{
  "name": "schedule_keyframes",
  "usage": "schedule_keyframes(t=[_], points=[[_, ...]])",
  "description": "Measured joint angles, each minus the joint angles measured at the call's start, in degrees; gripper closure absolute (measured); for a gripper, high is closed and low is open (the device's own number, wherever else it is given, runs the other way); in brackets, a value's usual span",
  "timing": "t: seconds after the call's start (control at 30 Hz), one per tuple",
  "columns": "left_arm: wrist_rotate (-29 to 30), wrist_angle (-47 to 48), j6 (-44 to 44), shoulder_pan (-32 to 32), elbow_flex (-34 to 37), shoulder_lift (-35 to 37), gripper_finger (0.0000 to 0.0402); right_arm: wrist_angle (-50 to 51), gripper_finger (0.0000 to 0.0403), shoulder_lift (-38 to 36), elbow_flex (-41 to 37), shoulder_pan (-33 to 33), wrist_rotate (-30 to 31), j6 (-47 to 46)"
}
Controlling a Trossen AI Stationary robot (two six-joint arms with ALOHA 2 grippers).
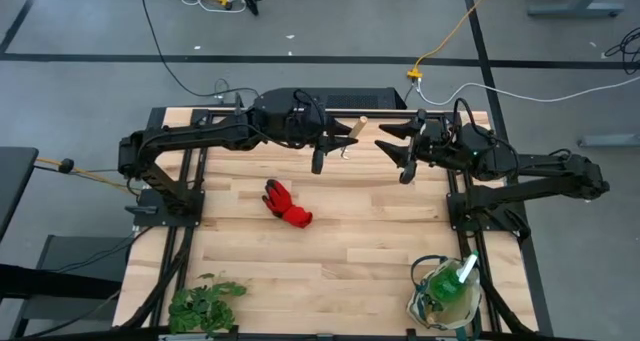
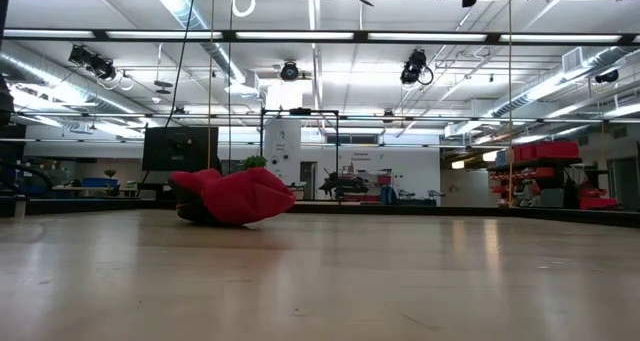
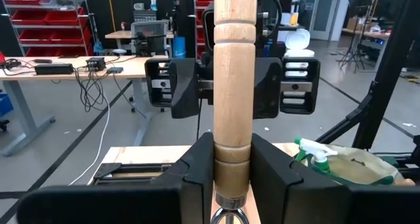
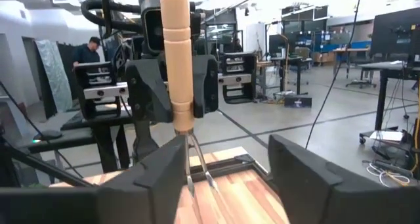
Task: Pick & Place Garden tools in Gardening bag
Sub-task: Put the hand rake into the gardening bag
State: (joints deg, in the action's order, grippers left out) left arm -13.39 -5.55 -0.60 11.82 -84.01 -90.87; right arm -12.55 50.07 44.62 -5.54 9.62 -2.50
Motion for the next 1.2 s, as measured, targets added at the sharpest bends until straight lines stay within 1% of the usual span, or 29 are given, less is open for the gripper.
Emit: schedule_keyframes(t=[0.2,0.4,0.5,0.67,0.9,1.03,1.2], points=[[0.0,0.2,0.0,0.0,0.0,0.0,0.0324,-2.4,0.0133,1.4,0.0,0.0,0.0,-1.3],[-0.5,0.2,0.2,0.0,0.0,0.0,0.0324,-7.7,0.0102,3.1,0.0,0.0,-0.3,-1.5],[-1.5,0.1,0.6,0.0,0.0,0.0,0.0324,-11.9,0.0098,4.3,0.0,0.0,-2.0,-1.5],[-1.5,0.1,1.3,-0.1,0.0,0.0,0.0324,-18.1,0.0104,6.2,0.0,0.0,-4.3,-1.5],[-2.1,0.1,1.5,0.0,0.0,0.0,0.0324,-19.2,0.0112,7.8,0.0,0.0,-4.8,-2.7],[-2.4,0.0,1.5,0.0,0.0,0.0,0.0324,-19.3,0.0112,8.0,0.0,0.0,-6.2,-3.2],[-2.4,-0.1,1.5,0.0,0.0,0.1,0.0324,-18.8,0.0112,8.0,0.5,-0.6,-6.9,-6.2]])
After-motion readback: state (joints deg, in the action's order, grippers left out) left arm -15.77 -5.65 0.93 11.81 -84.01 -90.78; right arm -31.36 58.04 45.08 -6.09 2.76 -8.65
